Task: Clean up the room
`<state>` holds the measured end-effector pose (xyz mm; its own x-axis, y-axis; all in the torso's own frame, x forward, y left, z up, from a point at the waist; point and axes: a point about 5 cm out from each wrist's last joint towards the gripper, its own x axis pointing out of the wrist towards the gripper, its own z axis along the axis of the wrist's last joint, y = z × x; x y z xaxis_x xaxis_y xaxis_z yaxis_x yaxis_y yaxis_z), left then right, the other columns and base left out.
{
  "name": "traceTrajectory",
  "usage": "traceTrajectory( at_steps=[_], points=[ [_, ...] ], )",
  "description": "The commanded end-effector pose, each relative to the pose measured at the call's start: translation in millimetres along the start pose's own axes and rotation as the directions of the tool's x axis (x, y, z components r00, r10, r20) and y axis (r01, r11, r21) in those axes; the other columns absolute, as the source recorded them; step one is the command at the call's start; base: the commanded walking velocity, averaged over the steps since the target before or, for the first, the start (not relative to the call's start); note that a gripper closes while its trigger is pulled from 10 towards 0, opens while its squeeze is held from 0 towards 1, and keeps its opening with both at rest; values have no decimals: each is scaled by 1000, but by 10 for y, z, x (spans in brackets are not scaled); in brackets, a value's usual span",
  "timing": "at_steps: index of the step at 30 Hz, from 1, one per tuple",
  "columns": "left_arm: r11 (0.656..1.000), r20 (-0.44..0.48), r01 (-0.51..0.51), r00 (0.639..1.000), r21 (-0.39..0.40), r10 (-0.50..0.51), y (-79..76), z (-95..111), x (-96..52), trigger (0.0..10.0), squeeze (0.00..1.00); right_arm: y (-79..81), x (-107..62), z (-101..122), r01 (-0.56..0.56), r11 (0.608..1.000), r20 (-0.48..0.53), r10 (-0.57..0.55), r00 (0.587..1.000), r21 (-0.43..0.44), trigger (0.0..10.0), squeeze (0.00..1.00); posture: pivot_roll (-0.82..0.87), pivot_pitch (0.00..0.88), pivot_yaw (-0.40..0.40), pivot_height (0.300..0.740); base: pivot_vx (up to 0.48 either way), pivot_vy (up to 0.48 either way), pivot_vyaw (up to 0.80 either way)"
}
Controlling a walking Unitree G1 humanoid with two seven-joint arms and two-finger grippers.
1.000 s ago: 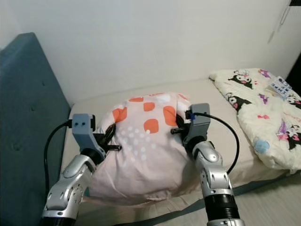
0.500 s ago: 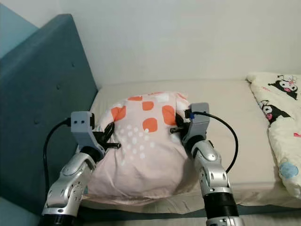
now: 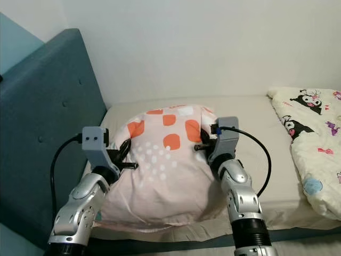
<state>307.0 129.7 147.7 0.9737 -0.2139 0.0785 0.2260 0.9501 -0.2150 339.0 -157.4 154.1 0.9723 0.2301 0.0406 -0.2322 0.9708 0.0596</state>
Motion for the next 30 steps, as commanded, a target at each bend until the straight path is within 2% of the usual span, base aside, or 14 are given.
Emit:
traceTrajectory(
  at_steps=[1,4,12,30],
  points=[
    [1000,20,6,1000,26,-7,2,58,27,10000,0,-13,-11,54,15,1000,40,-14,999,-12,10000,0,-15,75,-26,740,0,0,0],
    [999,23,15,1000,28,-15,-2,34,29,10000,0,-157,-96,-4,105,994,42,-104,994,-19,10000,0,-17,77,-24,740,0,0,0],
    [999,35,52,998,11,-53,-48,35,19,10000,0,-176,-115,5,105,994,45,-103,994,-36,10000,0,-25,77,-18,740,0,0,0],
    [997,42,76,996,-6,-76,-61,32,-5,10000,0,-151,-109,-1,99,995,41,-98,994,-23,10000,0,-24,78,-25,740,391,0,0]
  ],
)
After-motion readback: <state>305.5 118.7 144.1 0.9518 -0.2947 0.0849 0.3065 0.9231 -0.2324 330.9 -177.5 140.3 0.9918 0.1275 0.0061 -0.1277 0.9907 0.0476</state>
